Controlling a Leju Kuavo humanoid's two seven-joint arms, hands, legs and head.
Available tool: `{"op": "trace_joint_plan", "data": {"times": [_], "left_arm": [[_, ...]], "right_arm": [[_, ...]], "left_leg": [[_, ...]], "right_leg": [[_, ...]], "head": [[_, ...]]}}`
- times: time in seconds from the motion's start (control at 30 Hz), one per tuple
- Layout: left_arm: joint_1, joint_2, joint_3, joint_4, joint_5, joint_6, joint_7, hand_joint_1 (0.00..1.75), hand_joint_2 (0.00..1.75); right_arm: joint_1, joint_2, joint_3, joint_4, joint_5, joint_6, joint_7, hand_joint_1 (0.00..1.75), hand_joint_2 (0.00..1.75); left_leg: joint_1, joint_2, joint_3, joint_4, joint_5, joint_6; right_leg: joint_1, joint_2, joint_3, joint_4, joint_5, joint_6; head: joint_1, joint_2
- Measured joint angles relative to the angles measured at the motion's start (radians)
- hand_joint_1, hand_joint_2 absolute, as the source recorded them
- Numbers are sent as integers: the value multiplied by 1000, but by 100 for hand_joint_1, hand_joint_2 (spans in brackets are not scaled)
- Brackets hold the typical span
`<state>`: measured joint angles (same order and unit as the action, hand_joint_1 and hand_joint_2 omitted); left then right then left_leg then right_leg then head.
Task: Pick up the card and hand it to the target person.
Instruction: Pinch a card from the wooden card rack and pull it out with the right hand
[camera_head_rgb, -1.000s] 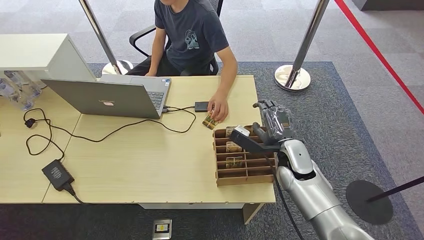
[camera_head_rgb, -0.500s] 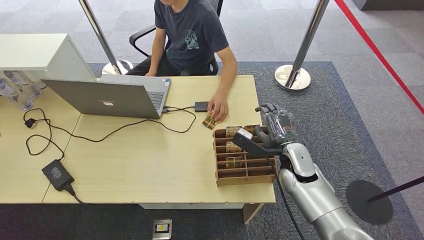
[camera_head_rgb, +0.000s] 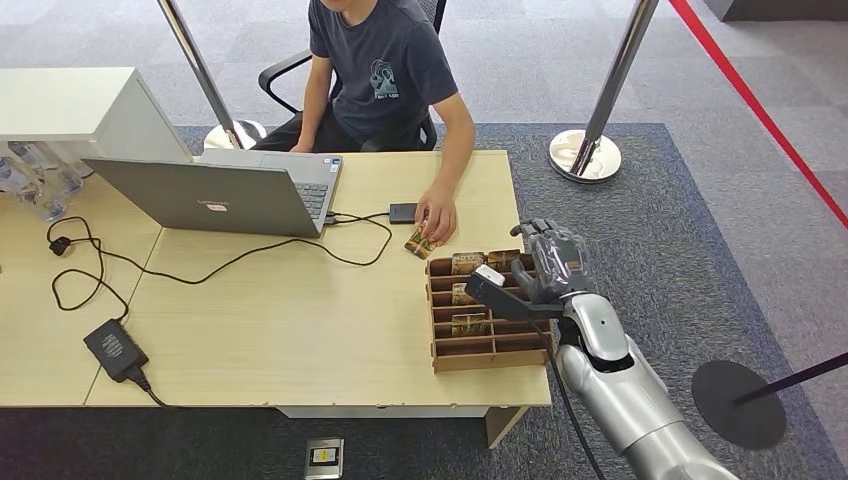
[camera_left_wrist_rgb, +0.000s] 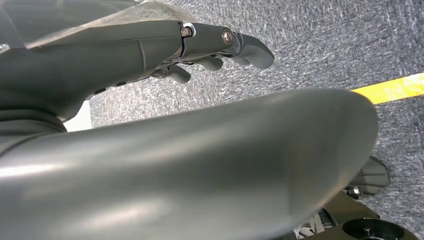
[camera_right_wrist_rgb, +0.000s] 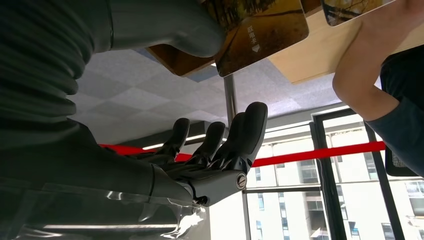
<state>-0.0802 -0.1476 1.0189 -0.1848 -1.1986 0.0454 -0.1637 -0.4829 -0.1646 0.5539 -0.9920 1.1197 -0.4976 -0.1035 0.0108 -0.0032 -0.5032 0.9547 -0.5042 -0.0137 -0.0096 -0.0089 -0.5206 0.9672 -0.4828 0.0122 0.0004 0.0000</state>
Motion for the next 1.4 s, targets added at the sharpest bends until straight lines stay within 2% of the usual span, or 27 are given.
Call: {"op": "trace_joint_plan", "data": {"times": [0.57,0.8,1.2,1.4], "left_arm": [[0,0,0,0,2,-2,0,0,0],[0,0,0,0,3,-1,6,0,0],[0,0,5,0,5,0,6,0,0],[0,0,5,0,4,0,5,0,0]], "right_arm": [[-14,45,0,42,12,22,7,81,175],[-19,63,0,56,15,24,7,96,175],[-24,73,0,72,17,30,6,90,175],[-24,73,0,72,23,30,6,95,175]], "left_leg": [[0,0,0,0,0,0],[0,0,0,0,0,0],[0,0,0,0,0,0],[0,0,0,0,0,0]], "right_leg": [[0,0,0,0,0,0],[0,0,0,0,0,0],[0,0,0,0,0,0],[0,0,0,0,0,0]], "head": [[0,0],[0,0],[0,0],[0,0]]}}
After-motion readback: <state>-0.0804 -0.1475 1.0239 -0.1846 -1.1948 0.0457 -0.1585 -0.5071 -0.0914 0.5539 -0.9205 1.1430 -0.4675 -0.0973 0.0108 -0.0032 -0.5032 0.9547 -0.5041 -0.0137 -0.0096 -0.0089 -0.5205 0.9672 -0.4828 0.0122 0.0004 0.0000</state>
